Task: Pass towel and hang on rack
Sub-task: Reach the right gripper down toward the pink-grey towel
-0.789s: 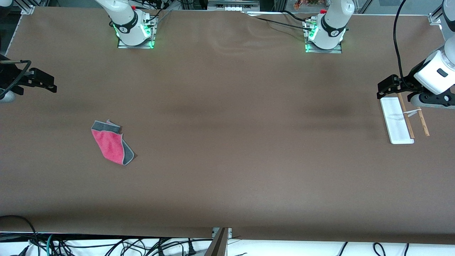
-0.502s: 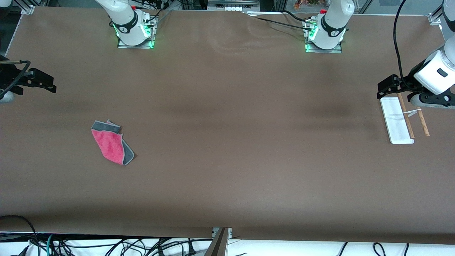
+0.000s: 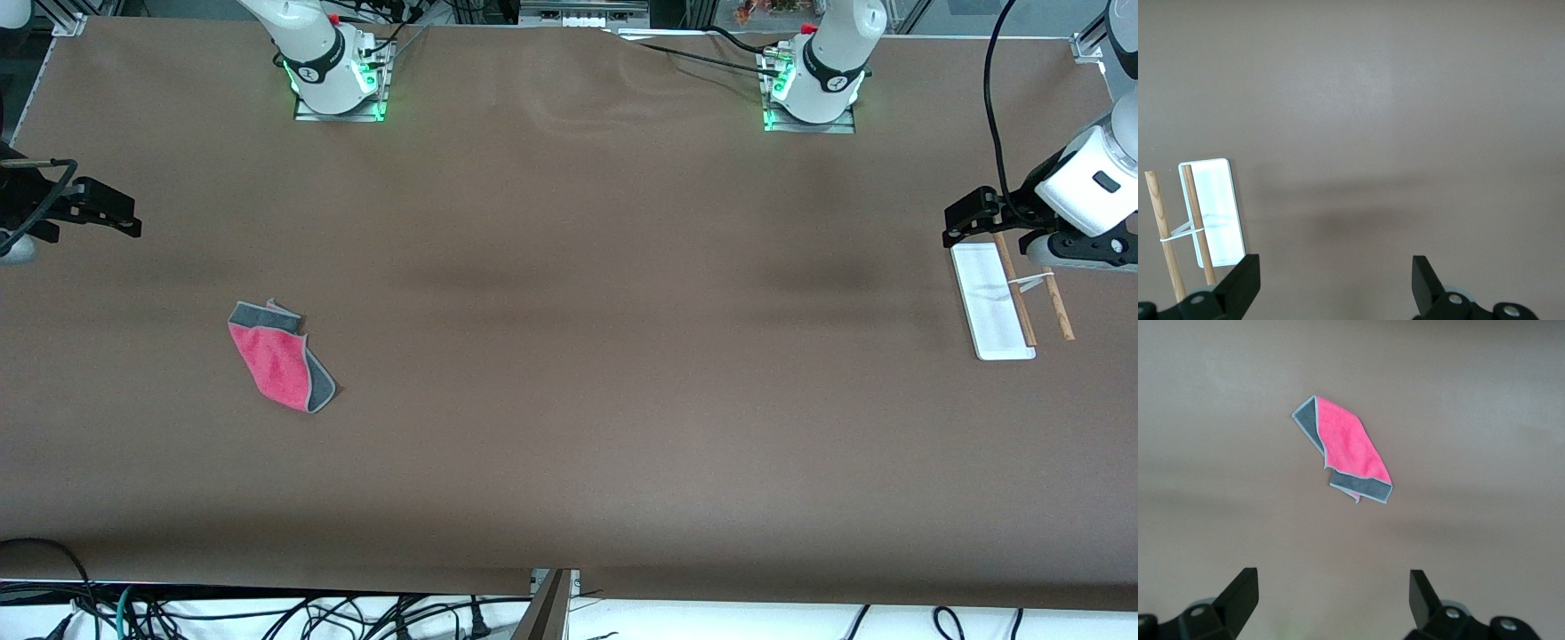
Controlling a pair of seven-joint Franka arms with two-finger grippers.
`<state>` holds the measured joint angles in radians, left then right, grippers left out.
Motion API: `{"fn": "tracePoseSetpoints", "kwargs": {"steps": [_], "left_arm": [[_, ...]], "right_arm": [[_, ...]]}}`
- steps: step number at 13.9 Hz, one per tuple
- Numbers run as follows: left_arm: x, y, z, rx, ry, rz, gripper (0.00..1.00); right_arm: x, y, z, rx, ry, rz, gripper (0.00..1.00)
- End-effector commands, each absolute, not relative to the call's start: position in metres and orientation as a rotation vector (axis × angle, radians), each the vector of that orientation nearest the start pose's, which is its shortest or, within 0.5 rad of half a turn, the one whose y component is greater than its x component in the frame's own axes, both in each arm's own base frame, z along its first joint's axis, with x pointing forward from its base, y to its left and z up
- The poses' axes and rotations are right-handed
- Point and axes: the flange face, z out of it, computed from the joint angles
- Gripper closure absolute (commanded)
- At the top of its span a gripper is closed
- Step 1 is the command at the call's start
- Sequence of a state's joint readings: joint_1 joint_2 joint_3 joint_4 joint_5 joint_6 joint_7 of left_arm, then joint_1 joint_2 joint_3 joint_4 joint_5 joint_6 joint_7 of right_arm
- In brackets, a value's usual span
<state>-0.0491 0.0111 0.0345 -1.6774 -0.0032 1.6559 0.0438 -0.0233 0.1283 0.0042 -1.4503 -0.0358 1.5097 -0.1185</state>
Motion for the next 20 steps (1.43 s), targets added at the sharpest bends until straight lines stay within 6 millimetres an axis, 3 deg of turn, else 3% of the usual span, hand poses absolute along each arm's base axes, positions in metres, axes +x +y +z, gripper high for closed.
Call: {"fn": "tracePoseSetpoints", "kwargs": {"steps": [1, 5, 8, 10, 12, 15, 18, 20], "left_arm": [[0.564, -0.005, 0.581, -3.138, 0.118, 0.058, 0.0], [0.563, -0.005, 0.581, -3.138, 0.118, 0.06, 0.0], [0.564, -0.005, 0.581, -3.138, 0.118, 0.058, 0.0], [0.564, -0.005, 0.581, -3.138, 0.118, 0.058, 0.0], [0.563, -0.005, 0.581, -3.138, 0.118, 0.06, 0.0], [0.564, -0.005, 0.581, -3.138, 0.118, 0.058, 0.0], [0.564, -0.005, 0.581, -3.138, 0.118, 0.058, 0.0], [0.563, -0.005, 0.581, -3.138, 0.118, 0.06, 0.0]], "right_arm": [[0.6, -0.016, 0.588, -3.149, -0.154, 0.127, 0.0], [0.609, -0.012, 0.578, -3.136, -0.159, 0.094, 0.0], [0.621, -0.007, 0.55, -3.133, -0.176, 0.142, 0.0], [0.634, -0.003, 0.52, -3.124, -0.187, 0.194, 0.0], [0.64, -0.001, 0.509, -3.124, -0.192, 0.18, 0.0], [0.659, 0.028, 0.469, -3.12, -0.242, 0.185, 0.0], [0.676, 0.054, 0.408, -3.116, -0.295, 0.211, 0.0], [0.682, 0.068, 0.378, -3.115, -0.321, 0.197, 0.0]]}}
